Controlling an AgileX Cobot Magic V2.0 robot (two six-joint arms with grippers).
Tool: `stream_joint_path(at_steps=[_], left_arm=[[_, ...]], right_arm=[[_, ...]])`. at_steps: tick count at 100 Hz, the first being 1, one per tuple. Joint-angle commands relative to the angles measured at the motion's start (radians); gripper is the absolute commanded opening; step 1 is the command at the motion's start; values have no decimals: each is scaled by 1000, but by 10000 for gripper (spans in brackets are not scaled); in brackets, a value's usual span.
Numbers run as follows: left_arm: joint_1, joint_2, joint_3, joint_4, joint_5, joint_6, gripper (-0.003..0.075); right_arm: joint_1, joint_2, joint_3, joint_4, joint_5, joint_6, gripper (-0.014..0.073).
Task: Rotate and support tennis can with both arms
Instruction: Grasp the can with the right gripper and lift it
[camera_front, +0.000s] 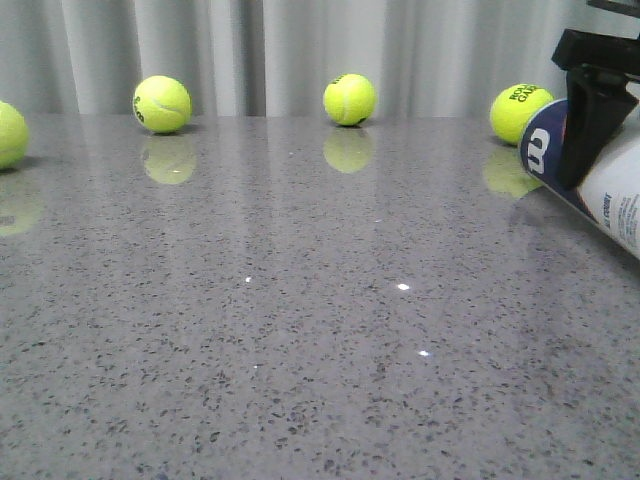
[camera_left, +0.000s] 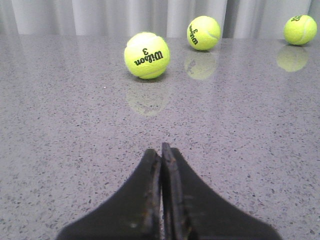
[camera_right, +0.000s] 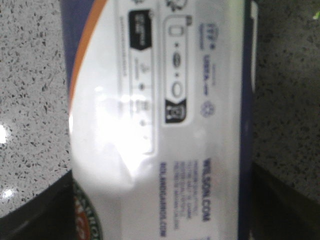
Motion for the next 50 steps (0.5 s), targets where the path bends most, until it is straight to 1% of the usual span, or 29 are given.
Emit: stream_joint_path(at_steps=[1,2,6,12,19,27,38,50], left_arm=[[3,-39,48,-3,-78,-7,-21],[3,-39,48,-3,-78,-7,-21],[3,-39,48,-3,-78,-7,-21],[3,-39,48,-3,-78,-7,-21],[3,-39,48,-3,-78,-7,-21],[3,-39,48,-3,-78,-7,-21],[3,-39,48,-3,-78,-7,-21],[3,-39,48,-3,-78,-7,-21]], right_arm=[[1,-32,-32,16,-29,-9,475],[1,-32,-32,16,-29,-9,475],[1,-32,-32,16,-28,-9,409],[1,-32,-32,16,-27,-9,350],[1,-32,-36,15,-24,-9,310],[9,-32,-65,5,2,-10,304],[38,-32,-145,-25,65,-21,304],[94,-27,-240,-45,104,-139,304]])
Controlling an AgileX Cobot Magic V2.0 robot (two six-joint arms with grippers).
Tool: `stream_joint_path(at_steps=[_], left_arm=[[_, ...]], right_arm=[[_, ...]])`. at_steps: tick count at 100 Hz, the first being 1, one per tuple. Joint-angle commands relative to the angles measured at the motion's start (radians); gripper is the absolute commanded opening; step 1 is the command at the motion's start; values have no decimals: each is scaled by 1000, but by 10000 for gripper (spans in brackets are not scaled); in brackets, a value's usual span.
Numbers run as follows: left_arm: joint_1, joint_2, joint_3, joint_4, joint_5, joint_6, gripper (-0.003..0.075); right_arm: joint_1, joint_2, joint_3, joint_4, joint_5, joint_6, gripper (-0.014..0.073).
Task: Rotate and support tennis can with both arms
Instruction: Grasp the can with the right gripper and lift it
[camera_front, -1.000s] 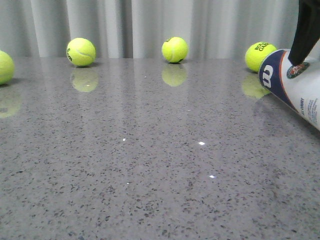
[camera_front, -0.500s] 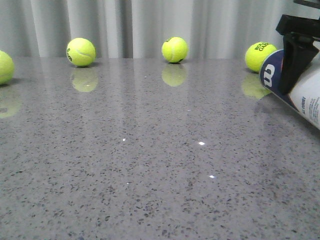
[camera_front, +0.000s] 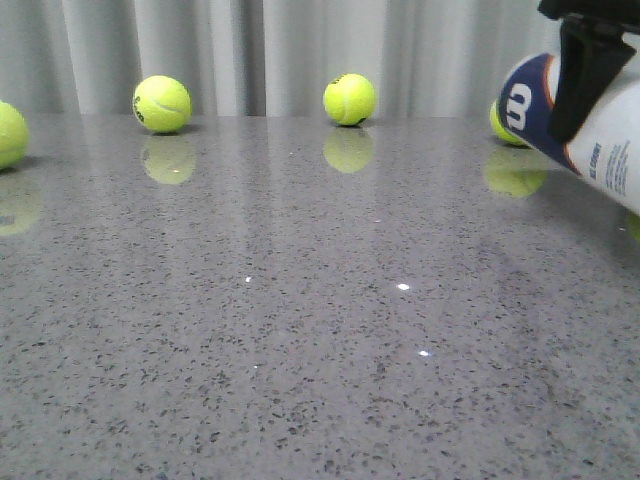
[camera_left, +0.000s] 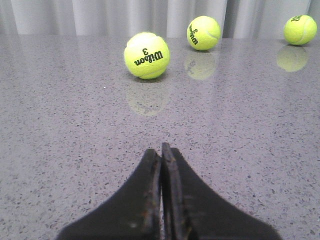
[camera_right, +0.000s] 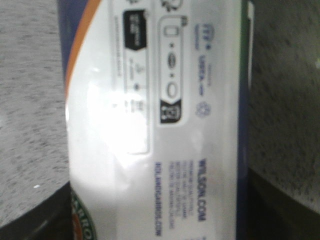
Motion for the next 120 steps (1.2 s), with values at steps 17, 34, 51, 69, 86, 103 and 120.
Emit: stream_joint_path(at_steps=[17,34,51,69,86,103,120], left_arm=[[3,-39,48,-3,-78,-7,-21],[3,-39,48,-3,-78,-7,-21],[3,-39,48,-3,-78,-7,-21],[3,-39,48,-3,-78,-7,-21],[3,-39,48,-3,-78,-7,-21],[3,-39,48,-3,-78,-7,-21],[3,-39,48,-3,-78,-7,-21]], right_arm=[[142,-29,-169,-7,-20,-269,304],[235,-7,-206,-7,-39,-493,310],[310,50,-240,-7,-21,-681,400],[365,94,-241,-7,-36,-898,433],[398,132,-241,-7,-96,-1014,433],[409,161,-241,-9,-119,-1064,433],[409,204,-241,-9,-119,-1064,433]])
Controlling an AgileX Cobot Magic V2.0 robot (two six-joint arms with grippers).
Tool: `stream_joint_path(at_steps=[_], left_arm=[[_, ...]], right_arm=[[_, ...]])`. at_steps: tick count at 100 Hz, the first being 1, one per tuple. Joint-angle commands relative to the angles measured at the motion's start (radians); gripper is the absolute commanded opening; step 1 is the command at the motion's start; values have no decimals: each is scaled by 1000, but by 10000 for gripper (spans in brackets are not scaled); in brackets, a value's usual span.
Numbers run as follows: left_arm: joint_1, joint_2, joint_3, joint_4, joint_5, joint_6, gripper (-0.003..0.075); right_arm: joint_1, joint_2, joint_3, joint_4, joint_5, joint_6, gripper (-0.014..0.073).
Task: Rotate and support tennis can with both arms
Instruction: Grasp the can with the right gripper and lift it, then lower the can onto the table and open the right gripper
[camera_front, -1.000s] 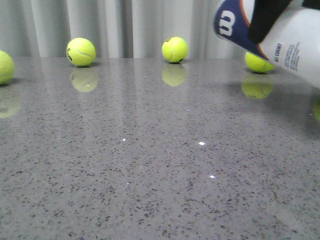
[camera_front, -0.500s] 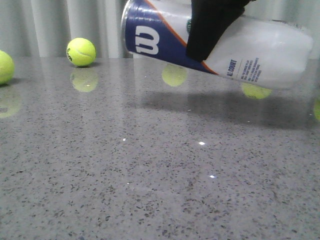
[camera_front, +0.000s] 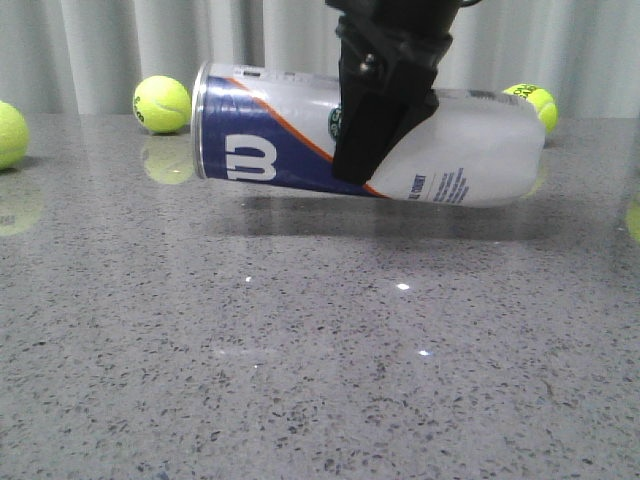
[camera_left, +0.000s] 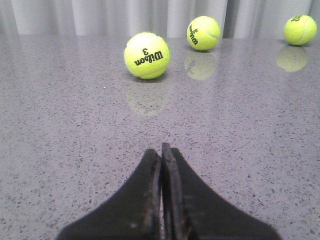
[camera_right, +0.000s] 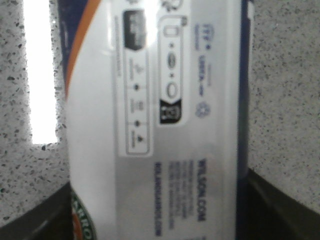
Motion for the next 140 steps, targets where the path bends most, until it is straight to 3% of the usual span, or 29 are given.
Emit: stream_joint_path(at_steps=[1,23,41,113,123,130,140], left_arm=[[3,-39,48,-3,-78,-7,-21],[3,-39,48,-3,-78,-7,-21],[3,-39,48,-3,-78,-7,-21],[3,-39,48,-3,-78,-7,-21],[3,-39,48,-3,-78,-7,-21],[3,-39,48,-3,-78,-7,-21],[3,-39,48,-3,-78,-7,-21]], right_arm=[[-1,-24,-31,2,-32,-15,433],[-1,-12,-31,-7,-32,-15,484],[-1,-12,-31,-16,-57,-15,668],[9,-52,-31,-42,-70,-5,652],[9,-94,-31,-42,-91,79,652],[9,-126,-31,-56,-126,214,633],[9,-168,-31,-138,-155,491,505]])
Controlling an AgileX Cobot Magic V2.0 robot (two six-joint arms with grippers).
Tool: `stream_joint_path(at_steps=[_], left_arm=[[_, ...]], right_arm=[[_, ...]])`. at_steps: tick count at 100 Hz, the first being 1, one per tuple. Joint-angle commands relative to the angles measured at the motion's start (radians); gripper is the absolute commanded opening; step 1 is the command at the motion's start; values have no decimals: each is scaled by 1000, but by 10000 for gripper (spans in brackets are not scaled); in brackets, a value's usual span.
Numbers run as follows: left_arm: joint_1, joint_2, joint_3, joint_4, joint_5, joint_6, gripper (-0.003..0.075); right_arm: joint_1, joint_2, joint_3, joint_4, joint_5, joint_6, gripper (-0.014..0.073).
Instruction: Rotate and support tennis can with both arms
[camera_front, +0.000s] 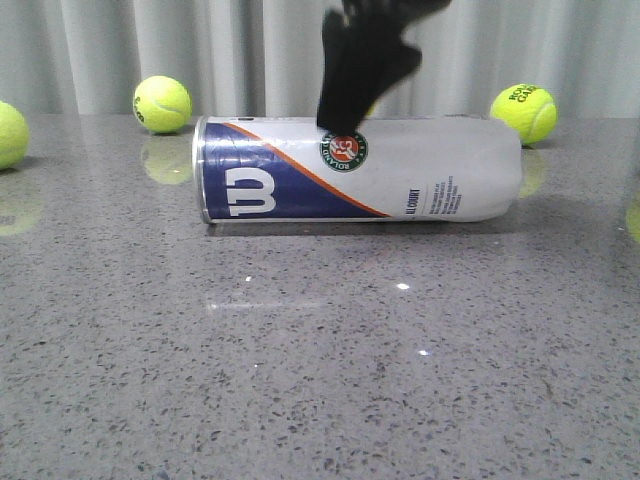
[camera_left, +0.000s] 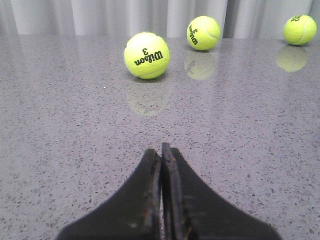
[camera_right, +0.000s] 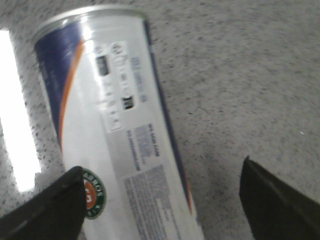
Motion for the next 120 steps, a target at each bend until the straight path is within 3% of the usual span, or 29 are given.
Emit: stream_joint_path(at_steps=[1,9,19,30,49,67,90,120], left_arm=[[3,-39,48,-3,-78,-7,-21],[3,-39,48,-3,-78,-7,-21],[3,-39,48,-3,-78,-7,-21],[3,-39,48,-3,-78,-7,-21],[3,-39,48,-3,-78,-7,-21],[3,-39,48,-3,-78,-7,-21],[3,-39,48,-3,-78,-7,-21],[3,-39,48,-3,-78,-7,-21]], right_arm=[[-1,-84,-31,-72,-65,221,492],[-1,-113,-31,-150,-66,466,300],[-1,-142,-31,-235,-52,682,74],[-1,-163,-31,-268,-23,805,-72],[-15,-183,-31,-265,49,945,-66],[-74,-220,-9,-192,92,954,-66],[-207,-312,115,78,71,831,-64],[-326,-482,350,96,-18,798,-64]])
